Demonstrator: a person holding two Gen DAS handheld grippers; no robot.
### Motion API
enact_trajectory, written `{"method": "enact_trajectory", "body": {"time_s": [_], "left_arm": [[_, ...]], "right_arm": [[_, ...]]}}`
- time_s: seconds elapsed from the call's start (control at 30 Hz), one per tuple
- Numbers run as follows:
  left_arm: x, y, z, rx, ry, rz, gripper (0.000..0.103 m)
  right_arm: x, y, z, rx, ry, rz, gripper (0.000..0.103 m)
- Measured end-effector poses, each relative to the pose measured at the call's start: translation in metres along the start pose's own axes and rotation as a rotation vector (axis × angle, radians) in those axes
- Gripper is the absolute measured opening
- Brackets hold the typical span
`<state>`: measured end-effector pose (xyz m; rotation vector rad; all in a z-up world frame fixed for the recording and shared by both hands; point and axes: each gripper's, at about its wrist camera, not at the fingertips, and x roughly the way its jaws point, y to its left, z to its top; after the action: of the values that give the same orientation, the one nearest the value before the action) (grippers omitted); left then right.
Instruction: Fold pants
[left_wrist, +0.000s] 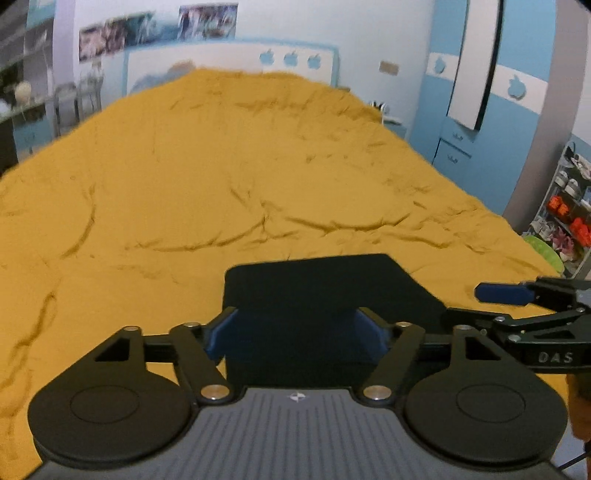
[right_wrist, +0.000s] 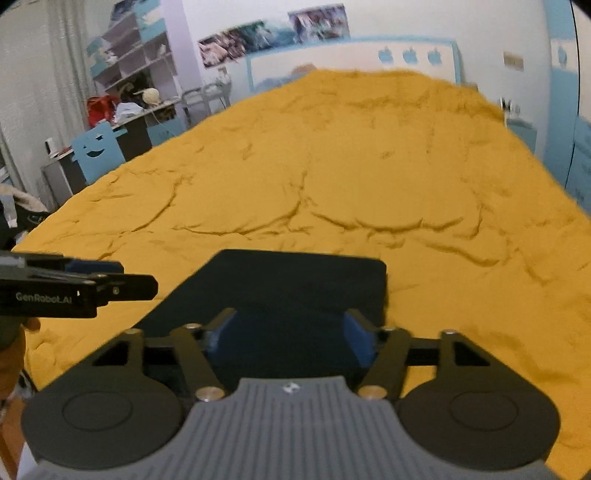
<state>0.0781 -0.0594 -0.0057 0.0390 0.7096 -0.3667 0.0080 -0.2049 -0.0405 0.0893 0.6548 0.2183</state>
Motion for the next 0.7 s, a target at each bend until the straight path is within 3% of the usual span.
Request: {"method": "enact_trajectory", "body": {"time_s": [0.13,0.33,0.47,0.7], "left_arm": [[-0.033,-0.007,-0.006,-0.002,-0.089,0.061,0.092],[-0.064,-0.019,-0.019,0.012,-0.181,0.123,0.098],[-0.062,-0.03,-0.031,0.064,-0.163,0.15,0.098],[-0.046,-0.038,-0.051,0.054,-0.019,0.166,0.098]], "right_arm": [[-0.039,0.014,-0.006,-0.024,-0.074,-0.015,0.079],[-0.075,0.031,-0.023,-0.052,-0.127,-0.05,0.082],[-0.085,0.038,-0.039,-0.043,-0.116,-0.04,0.082],[-0.082,0.044,-0.067,-0.035,-0.039,-0.058,0.082]]}}
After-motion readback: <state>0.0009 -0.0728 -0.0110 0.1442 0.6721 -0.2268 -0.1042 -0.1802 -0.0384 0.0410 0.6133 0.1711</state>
